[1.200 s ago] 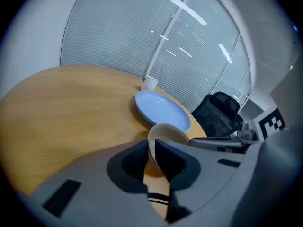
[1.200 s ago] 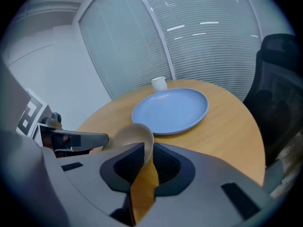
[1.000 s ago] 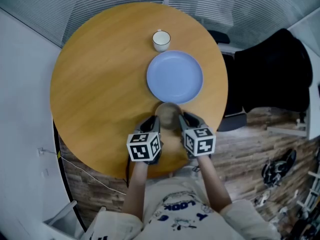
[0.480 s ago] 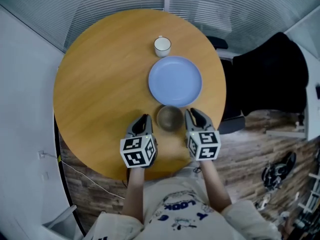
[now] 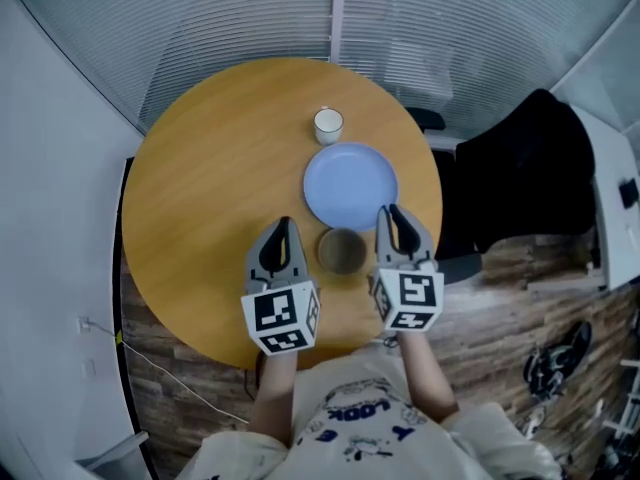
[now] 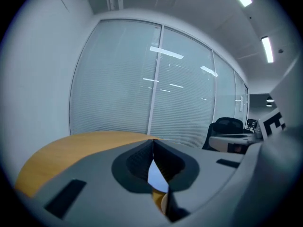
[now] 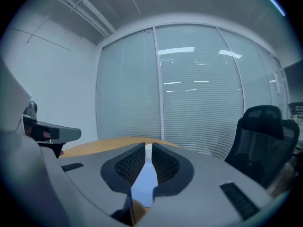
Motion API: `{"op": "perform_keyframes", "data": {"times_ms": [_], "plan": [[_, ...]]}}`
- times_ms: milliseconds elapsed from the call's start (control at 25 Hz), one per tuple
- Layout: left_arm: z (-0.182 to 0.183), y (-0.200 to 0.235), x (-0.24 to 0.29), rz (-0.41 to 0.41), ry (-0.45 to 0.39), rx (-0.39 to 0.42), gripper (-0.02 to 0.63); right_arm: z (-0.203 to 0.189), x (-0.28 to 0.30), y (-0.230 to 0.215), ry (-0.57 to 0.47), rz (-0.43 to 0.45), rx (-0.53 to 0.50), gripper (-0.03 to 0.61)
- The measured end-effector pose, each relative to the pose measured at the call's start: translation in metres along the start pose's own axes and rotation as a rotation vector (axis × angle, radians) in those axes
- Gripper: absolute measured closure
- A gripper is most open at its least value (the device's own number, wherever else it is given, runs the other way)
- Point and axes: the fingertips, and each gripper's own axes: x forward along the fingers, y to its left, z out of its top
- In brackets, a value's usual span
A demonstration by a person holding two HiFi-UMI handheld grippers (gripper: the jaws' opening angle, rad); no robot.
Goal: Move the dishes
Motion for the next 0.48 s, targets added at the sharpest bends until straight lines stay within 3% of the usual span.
{"op": "perform_keyframes", "data": {"times_ms": [480], "plan": [[0.044, -0.017, -0.023, 0.007, -0.127, 0.069, 0.609, 0.033, -0.027, 0.004, -0.105, -0.03, 0.025, 0.548]]}}
